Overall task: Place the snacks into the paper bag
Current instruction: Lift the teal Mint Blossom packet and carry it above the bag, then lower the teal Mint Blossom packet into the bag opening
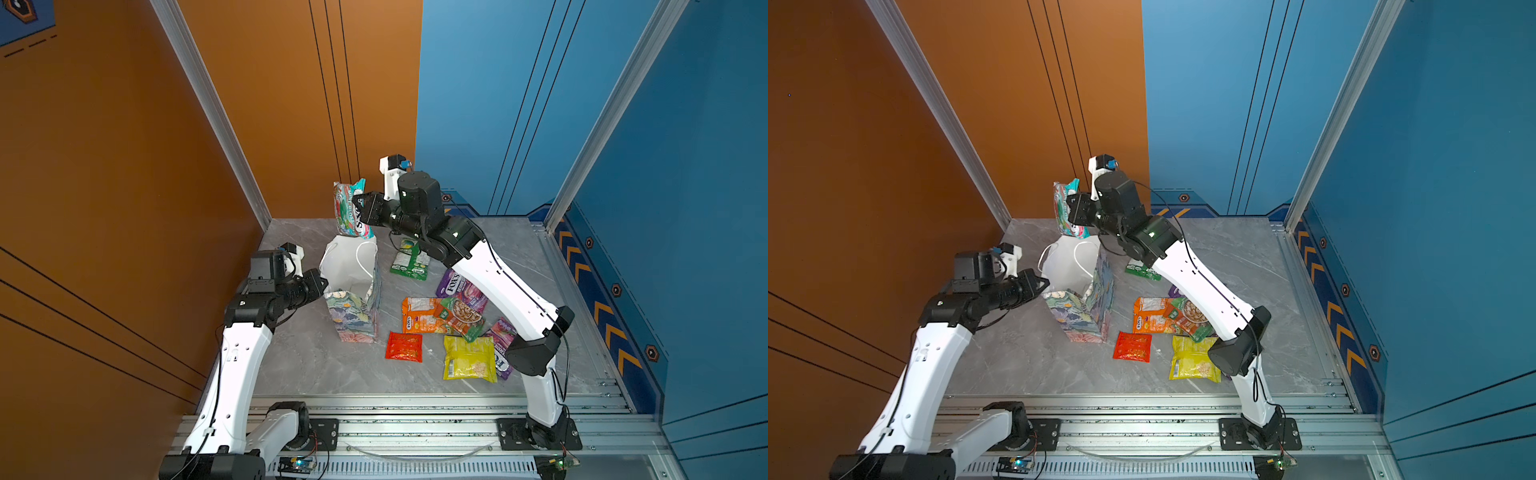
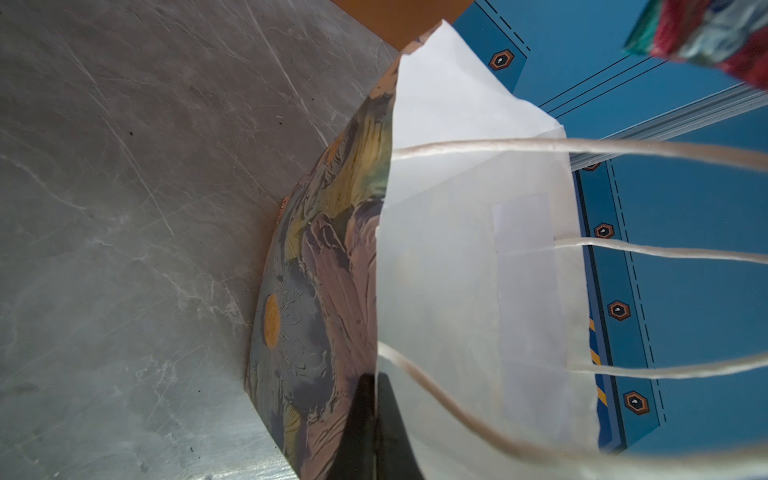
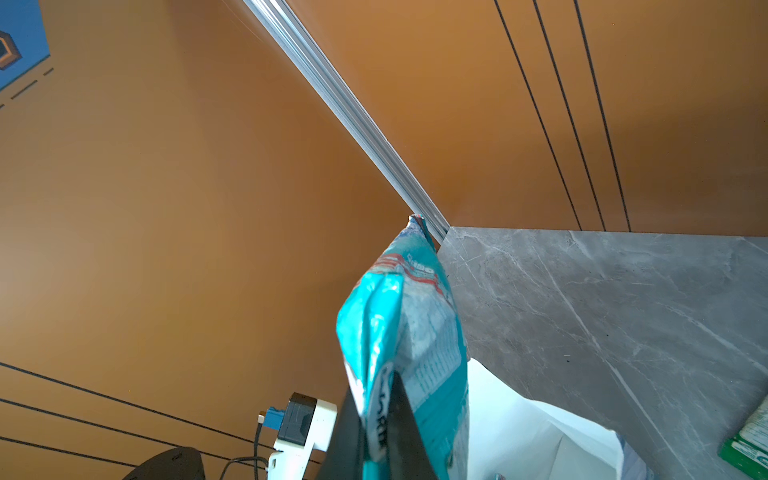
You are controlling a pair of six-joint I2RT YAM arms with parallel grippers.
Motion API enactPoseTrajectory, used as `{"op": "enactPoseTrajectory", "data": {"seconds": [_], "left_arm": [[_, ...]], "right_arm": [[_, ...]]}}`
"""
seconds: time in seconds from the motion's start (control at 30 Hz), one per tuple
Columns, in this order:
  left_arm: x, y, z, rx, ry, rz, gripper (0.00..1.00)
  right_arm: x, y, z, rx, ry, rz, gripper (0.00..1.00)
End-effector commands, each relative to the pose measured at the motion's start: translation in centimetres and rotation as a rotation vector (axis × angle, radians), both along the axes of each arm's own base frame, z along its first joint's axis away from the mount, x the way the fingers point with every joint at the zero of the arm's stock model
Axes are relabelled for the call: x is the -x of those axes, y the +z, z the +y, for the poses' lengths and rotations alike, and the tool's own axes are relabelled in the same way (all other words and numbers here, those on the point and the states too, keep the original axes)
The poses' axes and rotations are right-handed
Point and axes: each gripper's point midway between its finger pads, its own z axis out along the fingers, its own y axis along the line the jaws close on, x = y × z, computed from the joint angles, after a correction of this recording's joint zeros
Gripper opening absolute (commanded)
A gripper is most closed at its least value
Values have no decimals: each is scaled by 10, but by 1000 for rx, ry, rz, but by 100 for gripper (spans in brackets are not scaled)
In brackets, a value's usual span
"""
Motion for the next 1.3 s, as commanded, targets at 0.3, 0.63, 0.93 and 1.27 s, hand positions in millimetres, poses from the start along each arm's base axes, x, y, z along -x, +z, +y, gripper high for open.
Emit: {"op": "enactPoseTrajectory", "data": {"seconds": [0.3, 0.63, 0.93, 1.27], "left_arm": [[3, -3, 0, 14, -1, -3, 0], [3, -3, 0, 17, -2, -5, 0], [3, -3, 0, 18, 0, -6, 0], [4, -6, 0, 20, 1, -2, 0]], "right_arm": [[30, 21, -12, 101, -129, -130, 0], [30, -5, -20, 162, -155, -93, 0], [31, -26, -32, 240, -174, -61, 0], [36, -51, -45, 312, -187, -9, 0]]}}
